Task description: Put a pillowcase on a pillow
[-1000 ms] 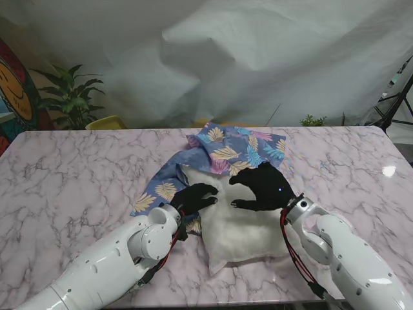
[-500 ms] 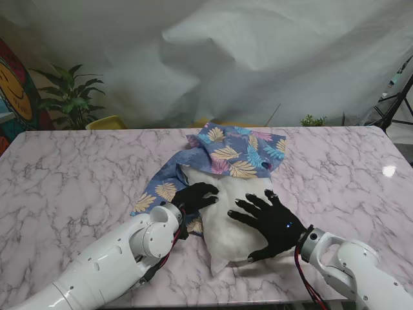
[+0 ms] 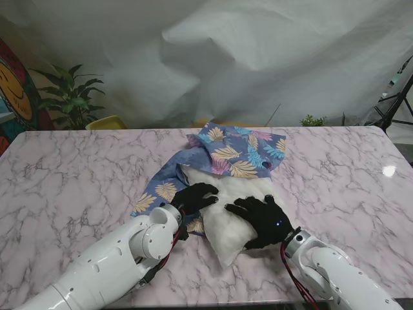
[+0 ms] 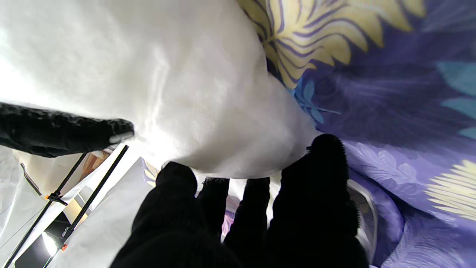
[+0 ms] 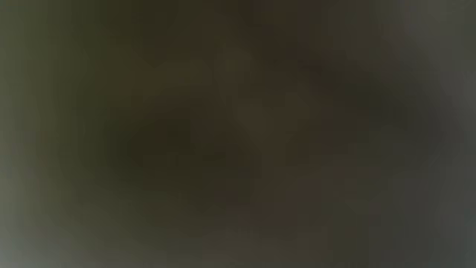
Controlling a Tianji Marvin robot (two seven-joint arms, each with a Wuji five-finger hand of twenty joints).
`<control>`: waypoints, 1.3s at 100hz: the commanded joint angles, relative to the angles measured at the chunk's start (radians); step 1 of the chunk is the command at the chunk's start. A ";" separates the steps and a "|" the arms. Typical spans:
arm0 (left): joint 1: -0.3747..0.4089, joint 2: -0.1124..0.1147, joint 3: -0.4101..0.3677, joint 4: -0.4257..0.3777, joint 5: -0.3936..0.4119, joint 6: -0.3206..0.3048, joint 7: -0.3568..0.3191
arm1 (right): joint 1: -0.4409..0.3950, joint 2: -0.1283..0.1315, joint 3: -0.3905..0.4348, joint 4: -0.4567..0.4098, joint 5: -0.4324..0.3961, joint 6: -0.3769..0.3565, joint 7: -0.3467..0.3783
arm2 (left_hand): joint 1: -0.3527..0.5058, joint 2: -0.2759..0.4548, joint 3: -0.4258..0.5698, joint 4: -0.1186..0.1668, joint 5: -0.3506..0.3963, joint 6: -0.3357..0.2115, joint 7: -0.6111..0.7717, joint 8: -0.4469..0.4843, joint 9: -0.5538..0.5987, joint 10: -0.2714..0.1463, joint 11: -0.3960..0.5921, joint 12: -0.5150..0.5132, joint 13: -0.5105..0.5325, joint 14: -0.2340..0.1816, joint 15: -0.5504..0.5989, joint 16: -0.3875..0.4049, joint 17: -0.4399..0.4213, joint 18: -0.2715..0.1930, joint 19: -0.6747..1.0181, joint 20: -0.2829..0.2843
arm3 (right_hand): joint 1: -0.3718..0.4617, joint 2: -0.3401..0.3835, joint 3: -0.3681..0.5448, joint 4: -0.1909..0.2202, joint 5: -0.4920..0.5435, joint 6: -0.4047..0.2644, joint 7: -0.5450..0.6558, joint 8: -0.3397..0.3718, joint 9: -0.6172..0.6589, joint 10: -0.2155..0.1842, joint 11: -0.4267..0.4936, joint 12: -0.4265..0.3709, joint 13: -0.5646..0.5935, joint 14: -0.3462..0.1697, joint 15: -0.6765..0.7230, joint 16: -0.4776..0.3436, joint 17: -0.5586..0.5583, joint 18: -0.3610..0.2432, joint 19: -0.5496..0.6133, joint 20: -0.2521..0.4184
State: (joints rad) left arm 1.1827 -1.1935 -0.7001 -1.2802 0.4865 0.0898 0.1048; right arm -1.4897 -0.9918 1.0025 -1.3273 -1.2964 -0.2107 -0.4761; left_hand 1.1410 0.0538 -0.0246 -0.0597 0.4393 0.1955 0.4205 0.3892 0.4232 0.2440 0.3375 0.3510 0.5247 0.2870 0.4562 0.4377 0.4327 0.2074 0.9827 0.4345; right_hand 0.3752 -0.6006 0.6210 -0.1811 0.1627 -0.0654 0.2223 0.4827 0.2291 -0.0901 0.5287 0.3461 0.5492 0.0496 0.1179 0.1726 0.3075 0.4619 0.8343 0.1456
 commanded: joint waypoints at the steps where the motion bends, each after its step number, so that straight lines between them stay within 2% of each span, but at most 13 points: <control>1: 0.009 -0.002 0.003 -0.006 -0.003 -0.006 -0.018 | 0.012 -0.025 0.008 0.039 0.072 -0.029 0.023 | -0.007 0.038 -0.003 0.020 0.024 -0.017 0.010 0.007 0.011 -0.025 0.021 0.006 0.003 0.003 0.022 0.013 0.005 0.008 0.032 0.012 | 0.056 -0.067 0.354 0.028 0.029 -0.091 0.263 0.133 0.101 -0.060 0.165 0.008 0.154 -0.005 0.147 0.056 0.169 -0.013 0.194 0.121; 8: 0.014 0.001 -0.001 -0.017 0.002 -0.007 -0.020 | 0.024 -0.038 0.003 0.061 0.112 -0.052 -0.003 | -0.010 0.038 -0.004 0.020 0.025 -0.018 0.010 0.007 0.016 -0.028 0.022 0.006 0.005 0.001 0.023 0.013 0.006 0.005 0.034 0.013 | 0.115 -0.090 0.476 0.041 0.085 -0.181 0.526 0.049 0.219 -0.088 0.192 0.021 0.265 -0.037 0.191 0.090 0.281 -0.060 0.246 0.159; 19: 0.029 0.012 -0.028 -0.058 0.012 0.001 -0.039 | 0.027 -0.040 0.010 0.066 0.124 -0.056 0.009 | -0.024 0.036 -0.004 0.023 0.028 -0.022 0.013 0.009 0.031 -0.037 0.026 0.008 0.016 -0.009 0.027 0.015 0.008 -0.021 0.055 0.022 | 0.256 -0.116 0.548 0.059 0.234 -0.224 0.676 -0.012 0.402 -0.077 0.216 0.035 0.439 -0.093 0.258 0.149 0.427 -0.136 0.315 0.178; 25: 0.042 0.021 -0.058 -0.090 0.022 0.008 -0.051 | 0.036 -0.042 0.005 0.078 0.132 -0.060 0.000 | -0.037 0.020 0.001 0.028 0.036 -0.029 0.020 0.013 0.053 -0.044 0.035 0.014 0.038 -0.026 0.044 0.028 0.011 -0.075 0.110 0.044 | 0.377 -0.136 0.511 -0.039 0.341 -0.239 0.725 -0.035 0.531 -0.051 0.207 0.031 0.534 -0.111 0.278 0.259 0.511 -0.199 0.360 0.189; 32: 0.053 0.036 -0.103 -0.125 0.048 0.015 -0.075 | 0.051 -0.045 -0.004 0.097 0.137 -0.060 -0.028 | -0.062 -0.009 0.006 0.036 0.042 -0.039 0.030 0.017 0.060 -0.054 0.043 0.023 0.045 -0.050 0.063 0.051 -0.001 -0.143 0.172 0.070 | 0.430 -0.170 0.545 -0.062 0.470 -0.254 0.758 -0.044 0.683 -0.025 0.196 0.027 0.623 -0.140 0.347 0.318 0.604 -0.292 0.412 0.204; 41: 0.052 0.056 -0.164 -0.139 0.122 0.007 -0.089 | 0.063 -0.048 -0.008 0.111 0.143 -0.064 -0.053 | -0.157 -0.028 0.005 0.045 0.033 -0.044 0.024 0.003 0.032 -0.074 0.052 0.044 -0.005 -0.084 0.068 0.088 -0.080 -0.194 0.198 0.091 | 0.442 -0.177 0.578 -0.068 0.593 -0.272 0.816 -0.177 0.819 -0.006 0.190 0.030 0.696 -0.147 0.465 0.349 0.674 -0.373 0.447 0.222; 48: 0.032 0.071 -0.205 -0.122 0.177 -0.011 -0.106 | 0.068 -0.049 -0.006 0.113 0.141 -0.070 -0.060 | -0.202 -0.053 0.008 0.038 0.008 -0.058 0.007 -0.010 -0.026 -0.090 0.033 0.053 -0.107 -0.101 -0.001 0.080 -0.214 -0.150 0.055 0.051 | 0.443 -0.175 0.579 -0.069 0.644 -0.279 0.827 -0.204 0.863 -0.002 0.195 0.027 0.725 -0.146 0.507 0.371 0.689 -0.393 0.449 0.225; 55: -0.006 0.090 -0.229 -0.091 0.214 -0.019 -0.173 | 0.069 -0.049 0.002 0.108 0.142 -0.082 -0.056 | -0.280 -0.064 -0.001 0.023 -0.075 -0.032 -0.065 -0.039 -0.140 -0.084 -0.024 0.028 -0.250 -0.089 -0.115 0.017 -0.334 -0.122 -0.140 -0.016 | 0.440 -0.166 0.567 -0.070 0.678 -0.288 0.839 -0.231 0.895 0.000 0.195 0.035 0.746 -0.146 0.531 0.391 0.702 -0.414 0.455 0.232; 66: -0.094 0.108 -0.225 0.015 0.192 -0.045 -0.279 | 0.066 -0.048 0.022 0.089 0.140 -0.105 -0.040 | -0.423 -0.073 -0.002 0.015 -0.237 0.025 -0.229 -0.091 -0.267 -0.079 -0.193 -0.055 -0.441 -0.087 -0.217 -0.059 -0.469 -0.132 -0.407 -0.111 | 0.439 -0.156 0.560 -0.069 0.702 -0.294 0.852 -0.246 0.913 0.001 0.196 0.050 0.755 -0.145 0.551 0.414 0.706 -0.419 0.459 0.240; 76: -0.167 0.098 -0.192 0.136 0.114 -0.068 -0.286 | 0.058 -0.047 0.045 0.064 0.138 -0.128 -0.011 | -0.494 -0.081 0.003 0.013 -0.304 0.037 -0.374 -0.135 -0.319 -0.098 -0.316 -0.045 -0.473 -0.106 -0.338 -0.117 -0.472 -0.152 -0.619 -0.196 | 0.440 -0.155 0.557 -0.068 0.709 -0.298 0.860 -0.249 0.922 0.000 0.194 0.064 0.756 -0.146 0.565 0.430 0.710 -0.418 0.461 0.246; 93: -0.249 0.063 -0.137 0.282 -0.009 -0.099 -0.266 | 0.046 -0.044 0.062 0.039 0.129 -0.148 0.002 | -0.511 -0.134 0.012 0.014 -0.305 0.043 -0.430 -0.138 -0.316 -0.114 -0.316 -0.048 -0.470 -0.131 -0.353 -0.111 -0.467 -0.183 -0.720 -0.197 | 0.441 -0.155 0.559 -0.067 0.718 -0.302 0.864 -0.249 0.928 -0.006 0.190 0.073 0.757 -0.145 0.571 0.436 0.713 -0.412 0.460 0.249; 110: -0.294 0.041 -0.098 0.352 -0.098 -0.093 -0.293 | 0.032 -0.044 0.077 0.022 0.122 -0.155 0.002 | -0.508 -0.165 0.015 0.010 -0.244 0.085 -0.375 -0.085 -0.279 -0.070 -0.259 -0.014 -0.450 -0.112 -0.277 -0.097 -0.452 -0.178 -0.677 -0.160 | 0.440 -0.151 0.558 -0.068 0.721 -0.305 0.866 -0.246 0.932 -0.005 0.189 0.083 0.759 -0.146 0.577 0.440 0.715 -0.407 0.460 0.251; 130: -0.340 0.028 -0.036 0.420 -0.143 -0.103 -0.338 | 0.026 -0.049 0.087 0.017 0.123 -0.159 -0.035 | -0.484 -0.186 0.024 0.013 -0.185 0.056 -0.329 -0.062 -0.306 -0.054 -0.268 -0.037 -0.451 -0.109 -0.260 -0.098 -0.457 -0.186 -0.638 -0.157 | 0.444 -0.142 0.558 -0.067 0.723 -0.298 0.870 -0.240 0.930 0.005 0.193 0.103 0.762 -0.145 0.592 0.450 0.723 -0.402 0.467 0.257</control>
State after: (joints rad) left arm 0.8564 -1.1546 -0.7459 -0.8776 0.3401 -0.0086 -0.2090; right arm -1.4577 -1.0390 1.0880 -1.3097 -1.1721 -0.3696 -0.4994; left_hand 0.6708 -0.1056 -0.0069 -0.0587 0.2387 0.2624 0.0770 0.3141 0.1517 0.1802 0.0883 0.3293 0.0847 0.1851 0.1827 0.3326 -0.0185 0.0647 0.3257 0.2709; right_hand 0.6365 -0.8390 1.0062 -0.3108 0.7933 -0.2757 0.9354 0.2104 1.0841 -0.1157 0.6363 0.3960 1.2002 -0.0060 0.2467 0.5588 0.9318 0.2703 0.9894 0.2951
